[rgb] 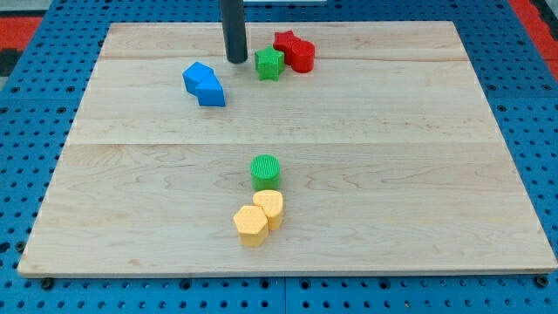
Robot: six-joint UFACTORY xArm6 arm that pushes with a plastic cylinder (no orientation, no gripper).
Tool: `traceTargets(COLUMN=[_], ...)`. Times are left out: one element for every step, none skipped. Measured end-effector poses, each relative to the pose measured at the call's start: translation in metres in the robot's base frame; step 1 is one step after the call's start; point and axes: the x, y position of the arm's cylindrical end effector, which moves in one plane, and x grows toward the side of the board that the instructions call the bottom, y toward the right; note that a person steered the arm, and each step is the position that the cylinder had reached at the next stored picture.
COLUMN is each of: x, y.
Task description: Push the green star towards center of the board
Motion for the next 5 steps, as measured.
traceTargets(x=[-0.001,0.07,0.126,0.109,0.144], y=[0.034,0.052,0.072,0.077,0.104])
